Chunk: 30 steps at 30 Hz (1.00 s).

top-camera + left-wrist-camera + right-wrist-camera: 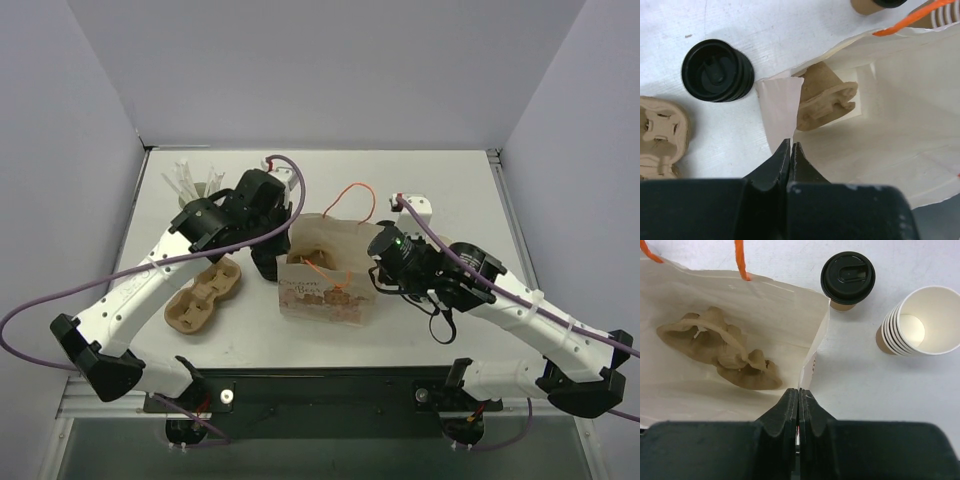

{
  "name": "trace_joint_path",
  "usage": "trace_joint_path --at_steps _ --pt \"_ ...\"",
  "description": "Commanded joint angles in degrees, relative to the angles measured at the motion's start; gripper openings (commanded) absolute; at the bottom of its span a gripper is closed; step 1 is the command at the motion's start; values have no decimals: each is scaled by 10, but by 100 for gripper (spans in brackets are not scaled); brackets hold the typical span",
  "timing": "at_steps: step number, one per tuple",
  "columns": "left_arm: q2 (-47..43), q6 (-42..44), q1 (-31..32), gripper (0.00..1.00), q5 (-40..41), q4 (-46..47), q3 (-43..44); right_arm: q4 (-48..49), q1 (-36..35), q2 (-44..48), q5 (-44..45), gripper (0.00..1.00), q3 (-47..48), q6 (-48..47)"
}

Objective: Pack the takeout coffee

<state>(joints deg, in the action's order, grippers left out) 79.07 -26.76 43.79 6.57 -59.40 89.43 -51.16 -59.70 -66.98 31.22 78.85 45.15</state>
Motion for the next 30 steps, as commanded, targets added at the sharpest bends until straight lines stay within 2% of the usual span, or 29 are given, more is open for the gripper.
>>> trace_joint_path --at_steps 1,4,5,7,8,9,12,13,16,24,28,30 --pt "-6 -7 2 0 -19 -37 70 -36 1 18 13 0 34 13" --pt "-17 -16 2 0 -26 -37 39 -37 2 34 7 0 4 37" --pt "-20 -19 2 0 -29 -34 23 -37 1 36 6 4 -8 41" --pt "-26 -24 2 12 -38 -28 -11 -37 2 33 -1 12 -14 45" --pt "-27 -25 2 16 -41 -27 -17 -37 1 28 -3 20 -12 45" --pt "-31 -25 2 25 -45 -27 -20 -38 1 27 -5 22 -7 44" --pt "-35 -22 2 41 -36 -27 -20 -37 1 28 -2 32 9 37" --pt "-36 -20 1 43 -32 -28 -13 -38 1 31 0 34 15 35" --pt "-30 -15 1 47 -19 -39 5 -37 2 35 5 40 43 19" --pt "-32 -9 0 48 6 -53 10 -32 6 29 75 45 128 -42" --pt "-33 -3 -2 50 21 -52 5 -10 69 21 68 49 134 -91" --pt "-32 -1 -4 49 20 -51 8 22 160 19 -8 50 120 -126"
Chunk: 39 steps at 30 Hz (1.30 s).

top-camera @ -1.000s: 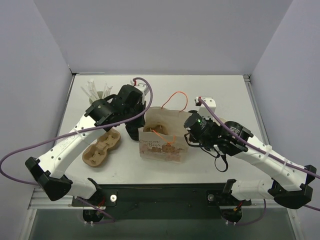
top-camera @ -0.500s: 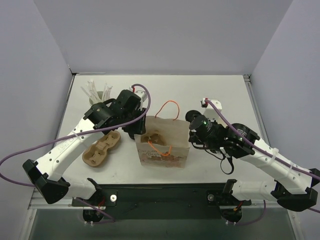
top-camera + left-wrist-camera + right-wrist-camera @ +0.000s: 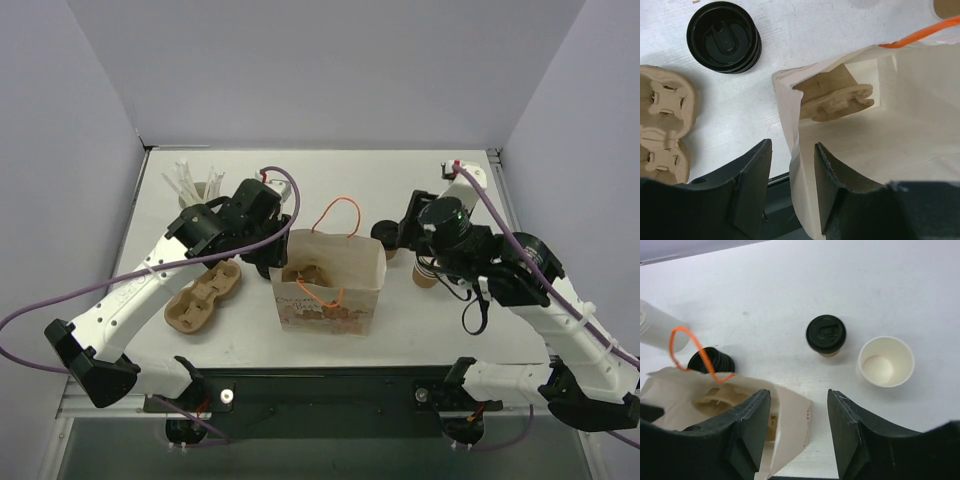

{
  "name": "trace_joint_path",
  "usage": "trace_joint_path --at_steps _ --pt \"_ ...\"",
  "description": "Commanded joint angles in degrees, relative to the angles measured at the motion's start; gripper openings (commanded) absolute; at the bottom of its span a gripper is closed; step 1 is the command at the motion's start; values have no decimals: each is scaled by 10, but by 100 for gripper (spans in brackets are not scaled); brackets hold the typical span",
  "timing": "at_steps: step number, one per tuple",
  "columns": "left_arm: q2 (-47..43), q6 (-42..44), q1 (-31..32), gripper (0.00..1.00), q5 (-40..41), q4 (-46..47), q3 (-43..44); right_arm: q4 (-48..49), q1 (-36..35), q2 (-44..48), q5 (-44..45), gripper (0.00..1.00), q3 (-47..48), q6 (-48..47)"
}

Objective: Pack the takeout coffee

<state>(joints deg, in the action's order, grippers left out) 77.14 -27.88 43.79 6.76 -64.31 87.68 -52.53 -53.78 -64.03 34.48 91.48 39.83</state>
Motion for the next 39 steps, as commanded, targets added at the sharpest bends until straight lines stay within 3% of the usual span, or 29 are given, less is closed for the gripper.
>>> trace_joint_path --at_steps 1,5,10,13,17,24,39 --pt "-15 11 -4 50 17 0 28 56 138 -14 -69 51 -10 -84" --pt "-35 18 -5 51 5 2 29 81 283 -55 -182 57 -17 -132" --pt "-68 10 -5 71 28 12 31 85 355 -158 -280 69 -10 -191" --pt "-88 3 -5 80 21 30 32 89 363 -215 -334 76 1 -259" --pt "-103 12 -5 90 15 24 38 87 368 -269 -373 78 12 -308" --pt "-113 10 -5 91 37 -11 47 98 362 -359 -414 77 52 -320" --pt "-101 -3 -5 91 77 -6 52 100 318 -437 -351 78 70 -321"
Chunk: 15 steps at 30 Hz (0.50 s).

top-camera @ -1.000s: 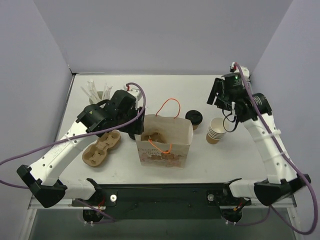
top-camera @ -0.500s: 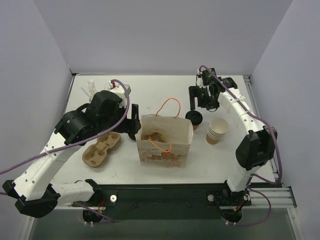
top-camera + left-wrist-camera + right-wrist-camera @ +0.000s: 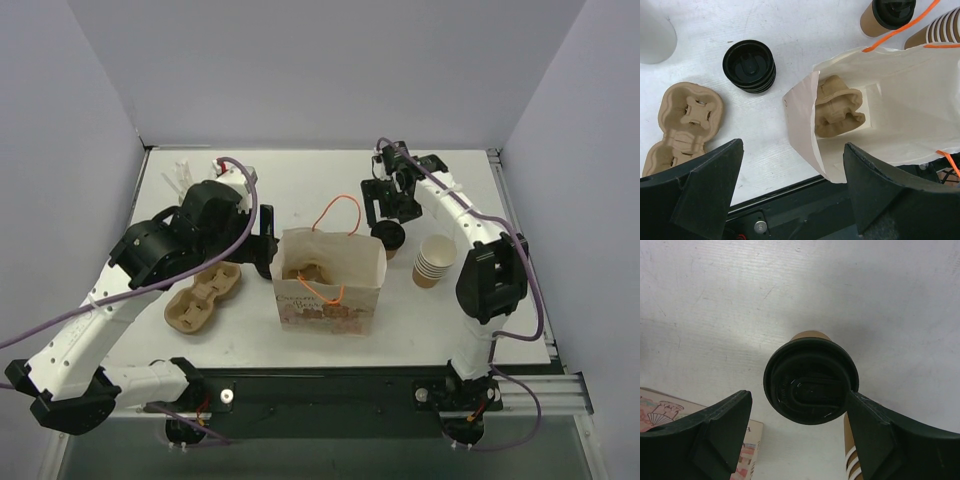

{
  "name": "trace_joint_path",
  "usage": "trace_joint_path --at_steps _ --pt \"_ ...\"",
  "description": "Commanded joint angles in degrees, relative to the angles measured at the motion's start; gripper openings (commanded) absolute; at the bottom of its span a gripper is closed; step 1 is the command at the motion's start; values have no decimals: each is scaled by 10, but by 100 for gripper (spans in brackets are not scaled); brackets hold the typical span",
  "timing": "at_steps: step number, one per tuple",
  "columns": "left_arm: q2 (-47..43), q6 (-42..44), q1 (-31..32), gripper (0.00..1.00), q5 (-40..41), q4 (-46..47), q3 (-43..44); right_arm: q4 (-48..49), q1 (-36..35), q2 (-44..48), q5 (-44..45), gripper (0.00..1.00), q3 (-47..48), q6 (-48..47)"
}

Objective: Pack the takeout coffee

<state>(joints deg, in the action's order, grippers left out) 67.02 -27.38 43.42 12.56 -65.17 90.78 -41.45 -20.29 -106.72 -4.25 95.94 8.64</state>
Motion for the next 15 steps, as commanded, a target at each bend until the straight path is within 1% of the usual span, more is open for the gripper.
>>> trace_joint_path --at_steps 1,2,3,15 --pt "3 -8 -2 91 20 2 22 -11 -19 -11 41 78 25 -8" --pt "4 -7 -2 91 22 0 25 -11 -21 -14 41 78 25 -8" --pt "5 -6 -2 91 26 0 27 -11 -22 -15 63 78 26 -9" --pt "6 4 -2 91 34 1 27 -11 -24 -8 95 78 18 -23"
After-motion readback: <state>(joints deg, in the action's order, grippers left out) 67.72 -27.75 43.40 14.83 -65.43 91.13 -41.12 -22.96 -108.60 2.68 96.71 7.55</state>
